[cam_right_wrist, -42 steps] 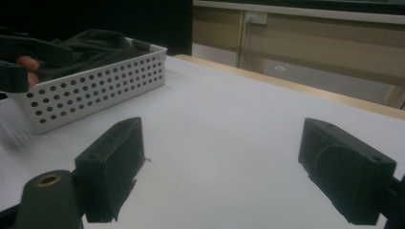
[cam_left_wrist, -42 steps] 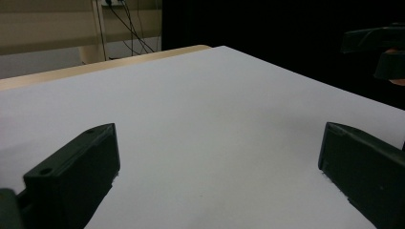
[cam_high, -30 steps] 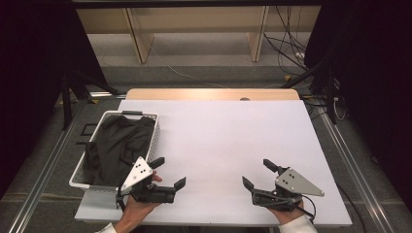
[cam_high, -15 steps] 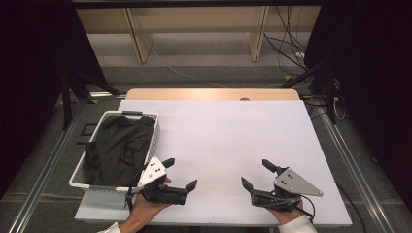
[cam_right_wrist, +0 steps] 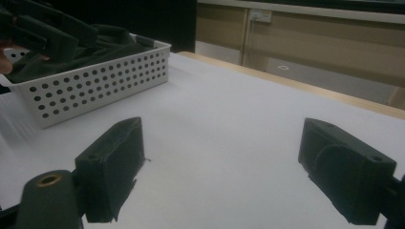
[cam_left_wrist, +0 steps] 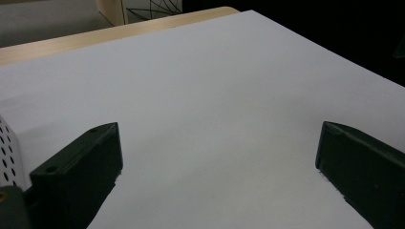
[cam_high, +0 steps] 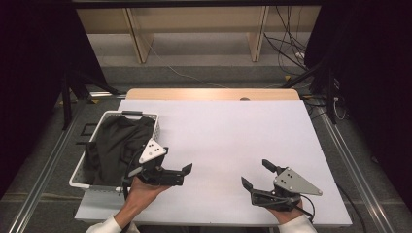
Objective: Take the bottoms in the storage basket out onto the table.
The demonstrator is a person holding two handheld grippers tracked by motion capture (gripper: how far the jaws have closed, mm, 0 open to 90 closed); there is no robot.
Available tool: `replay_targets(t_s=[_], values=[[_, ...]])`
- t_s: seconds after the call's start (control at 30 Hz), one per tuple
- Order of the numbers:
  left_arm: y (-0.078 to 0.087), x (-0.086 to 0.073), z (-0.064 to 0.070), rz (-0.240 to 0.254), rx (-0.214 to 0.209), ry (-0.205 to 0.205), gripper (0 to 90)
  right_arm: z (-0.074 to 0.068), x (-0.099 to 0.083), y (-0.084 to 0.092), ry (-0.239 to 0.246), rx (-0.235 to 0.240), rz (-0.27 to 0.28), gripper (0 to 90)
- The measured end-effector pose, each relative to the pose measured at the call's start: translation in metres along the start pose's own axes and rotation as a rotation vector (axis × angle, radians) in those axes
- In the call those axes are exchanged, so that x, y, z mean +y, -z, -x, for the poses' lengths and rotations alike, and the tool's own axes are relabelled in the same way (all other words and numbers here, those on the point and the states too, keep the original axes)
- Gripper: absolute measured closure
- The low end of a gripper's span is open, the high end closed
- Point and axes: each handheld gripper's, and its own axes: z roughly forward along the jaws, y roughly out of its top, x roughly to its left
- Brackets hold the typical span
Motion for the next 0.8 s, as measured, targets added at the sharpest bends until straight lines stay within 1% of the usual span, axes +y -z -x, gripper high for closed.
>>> replay_targets(t_s=[0.03, 0.13, 0.17, 0.2, 0.23, 0.27, 0.3, 0.33, 0.37, 0.4, 0.43, 0.47, 0.5, 0.57, 0.6, 0.63, 0.67, 0.7, 0.73, 0.77, 0.8], values=[[-0.001, 0.005, -0.001, -0.020, 0.000, 0.001, 1.6, 0.000, 0.000, 0.000, 0.000, -0.001, 0.001, 16.5], [-0.005, 0.020, -0.007, -0.090, 0.008, -0.023, 1.5, 0.001, 0.000, -0.001, 0.002, -0.004, -0.003, 16.5], [-0.005, 0.020, -0.007, -0.090, 0.008, -0.023, 1.5, 0.001, 0.000, -0.001, 0.001, -0.004, 0.001, 16.5], [-0.008, 0.031, -0.013, -0.149, 0.027, -0.044, 1.5, 0.001, 0.000, -0.001, 0.003, -0.003, 0.000, 16.5], [-0.008, 0.031, -0.013, -0.149, 0.027, -0.044, 1.5, 0.001, 0.000, -0.001, 0.003, -0.003, 0.000, 16.5], [-0.010, 0.036, -0.017, -0.183, 0.041, -0.047, 1.6, 0.001, 0.000, -0.002, 0.000, -0.001, 0.002, 16.5], [-0.010, 0.039, -0.021, -0.196, 0.050, -0.042, 1.8, 0.001, 0.000, -0.002, 0.001, 0.000, 0.002, 16.5], [-0.011, 0.043, -0.025, -0.205, 0.062, -0.031, 2.5, 0.001, 0.000, -0.002, 0.001, 0.000, 0.002, 16.5], [-0.012, 0.050, -0.033, -0.229, 0.074, -0.024, 2.6, 0.001, 0.000, -0.002, 0.001, 0.004, -0.003, 16.5], [-0.012, 0.050, -0.033, -0.229, 0.074, -0.024, 2.6, 0.001, 0.000, -0.002, 0.000, 0.004, -0.004, 16.5], [-0.011, 0.054, -0.040, -0.224, 0.112, -0.030, 2.6, 0.000, 0.000, -0.002, 0.001, 0.006, -0.002, 16.5], [-0.011, 0.054, -0.040, -0.224, 0.112, -0.030, 2.7, 0.000, 0.000, -0.002, 0.002, 0.008, 0.001, 16.5], [-0.010, 0.055, -0.044, -0.226, 0.123, -0.031, 2.7, 0.000, 0.000, -0.002, 0.004, 0.010, -0.003, 16.5], [-0.007, 0.057, -0.053, -0.233, 0.126, -0.022, 2.7, 0.000, 0.000, -0.002, 0.005, 0.012, -0.001, 16.5], [-0.003, 0.057, -0.061, -0.236, 0.135, -0.013, 2.7, -0.001, 0.000, -0.001, 0.007, 0.012, -0.003, 16.5], [-0.003, 0.057, -0.061, -0.236, 0.135, -0.013, 2.7, -0.001, 0.000, -0.001, 0.007, 0.012, -0.003, 16.5], [-0.001, 0.057, -0.066, -0.234, 0.138, -0.008, 2.7, -0.001, 0.001, -0.001, 0.008, 0.014, 0.000, 16.5], [0.001, 0.056, -0.074, -0.235, 0.140, 0.011, 2.7, -0.001, 0.001, -0.001, 0.006, 0.015, 0.004, 16.5], [0.001, 0.056, -0.074, -0.235, 0.140, 0.011, 2.7, -0.001, 0.001, -0.001, 0.006, 0.015, 0.004, 16.5], [0.003, 0.055, -0.083, -0.243, 0.147, 0.028, 2.7, -0.002, 0.001, 0.000, 0.010, 0.016, 0.002, 16.5], [0.004, 0.055, -0.087, -0.245, 0.149, 0.034, 2.9, -0.002, 0.001, 0.000, 0.011, 0.015, 0.002, 16.6]])
